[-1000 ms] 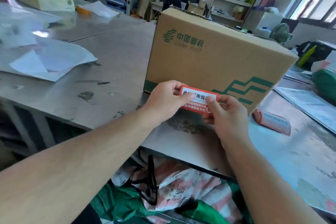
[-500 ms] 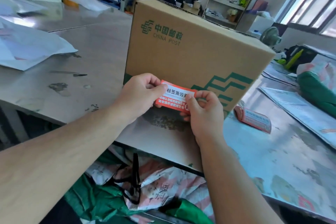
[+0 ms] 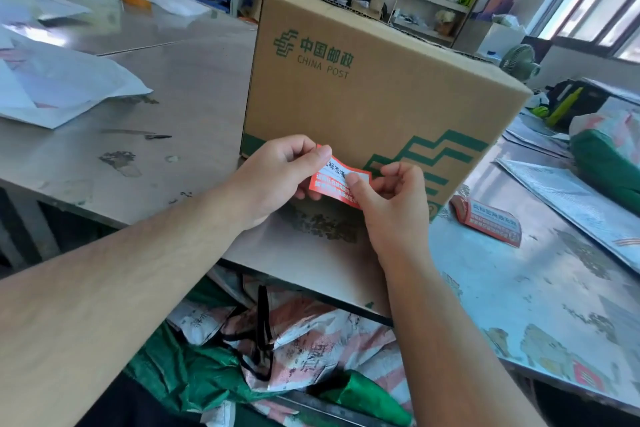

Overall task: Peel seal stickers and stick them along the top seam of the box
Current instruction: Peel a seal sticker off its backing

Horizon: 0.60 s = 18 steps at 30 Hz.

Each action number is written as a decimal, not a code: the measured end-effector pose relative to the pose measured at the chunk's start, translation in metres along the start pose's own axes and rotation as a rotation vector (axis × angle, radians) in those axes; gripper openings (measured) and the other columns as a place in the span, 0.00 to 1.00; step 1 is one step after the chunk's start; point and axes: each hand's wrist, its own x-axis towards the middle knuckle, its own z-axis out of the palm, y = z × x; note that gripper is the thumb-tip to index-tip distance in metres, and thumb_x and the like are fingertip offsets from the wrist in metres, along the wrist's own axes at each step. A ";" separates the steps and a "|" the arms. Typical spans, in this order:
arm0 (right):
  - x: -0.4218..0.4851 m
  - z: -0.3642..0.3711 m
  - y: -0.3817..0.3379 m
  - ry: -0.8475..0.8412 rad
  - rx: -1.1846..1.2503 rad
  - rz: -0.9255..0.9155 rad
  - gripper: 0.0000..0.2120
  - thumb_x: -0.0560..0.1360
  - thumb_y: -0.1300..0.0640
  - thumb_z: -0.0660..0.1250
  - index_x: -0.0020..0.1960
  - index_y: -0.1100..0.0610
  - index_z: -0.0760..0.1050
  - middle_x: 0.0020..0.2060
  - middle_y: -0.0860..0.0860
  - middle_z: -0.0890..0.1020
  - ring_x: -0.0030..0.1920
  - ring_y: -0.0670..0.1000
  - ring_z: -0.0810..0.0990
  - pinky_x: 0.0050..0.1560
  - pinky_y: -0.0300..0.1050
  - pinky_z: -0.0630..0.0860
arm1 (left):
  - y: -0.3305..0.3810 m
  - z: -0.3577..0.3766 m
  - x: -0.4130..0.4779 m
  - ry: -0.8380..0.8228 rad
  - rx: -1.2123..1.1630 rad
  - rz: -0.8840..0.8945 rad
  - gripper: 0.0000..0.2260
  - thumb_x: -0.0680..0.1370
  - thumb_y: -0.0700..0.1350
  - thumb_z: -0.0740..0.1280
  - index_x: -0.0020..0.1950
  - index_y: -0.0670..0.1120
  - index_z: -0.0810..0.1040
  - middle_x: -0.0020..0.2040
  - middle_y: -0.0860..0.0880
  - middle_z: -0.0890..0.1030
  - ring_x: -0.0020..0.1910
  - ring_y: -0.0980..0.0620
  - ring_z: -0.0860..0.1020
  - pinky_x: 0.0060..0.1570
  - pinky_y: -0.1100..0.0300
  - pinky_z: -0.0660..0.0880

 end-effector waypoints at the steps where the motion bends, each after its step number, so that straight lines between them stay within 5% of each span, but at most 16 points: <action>1: -0.001 0.000 0.000 -0.014 -0.019 -0.025 0.13 0.72 0.51 0.77 0.46 0.46 0.71 0.39 0.46 0.78 0.37 0.41 0.74 0.38 0.31 0.71 | 0.000 0.000 0.000 -0.004 -0.012 -0.001 0.12 0.82 0.49 0.63 0.39 0.47 0.75 0.31 0.53 0.81 0.31 0.54 0.78 0.34 0.61 0.71; 5: -0.004 -0.001 -0.003 -0.065 -0.161 -0.152 0.03 0.75 0.50 0.73 0.46 0.43 0.80 0.45 0.48 0.77 0.44 0.42 0.75 0.43 0.26 0.67 | -0.001 -0.002 0.001 -0.004 -0.055 -0.003 0.12 0.81 0.50 0.64 0.39 0.48 0.75 0.33 0.54 0.81 0.33 0.58 0.78 0.35 0.63 0.72; 12: -0.011 -0.001 -0.008 -0.197 -0.046 -0.228 0.11 0.76 0.52 0.64 0.48 0.39 0.82 0.53 0.41 0.80 0.59 0.40 0.76 0.58 0.31 0.69 | -0.002 -0.004 0.003 -0.039 -0.131 -0.004 0.11 0.81 0.50 0.64 0.41 0.47 0.76 0.34 0.54 0.81 0.36 0.57 0.77 0.37 0.63 0.72; 18: -0.011 -0.004 -0.009 -0.266 0.106 -0.220 0.14 0.78 0.56 0.60 0.52 0.52 0.85 0.53 0.47 0.85 0.57 0.42 0.81 0.55 0.33 0.73 | -0.001 -0.004 0.002 -0.082 -0.155 -0.007 0.11 0.81 0.50 0.64 0.44 0.44 0.77 0.36 0.53 0.81 0.37 0.56 0.77 0.40 0.62 0.72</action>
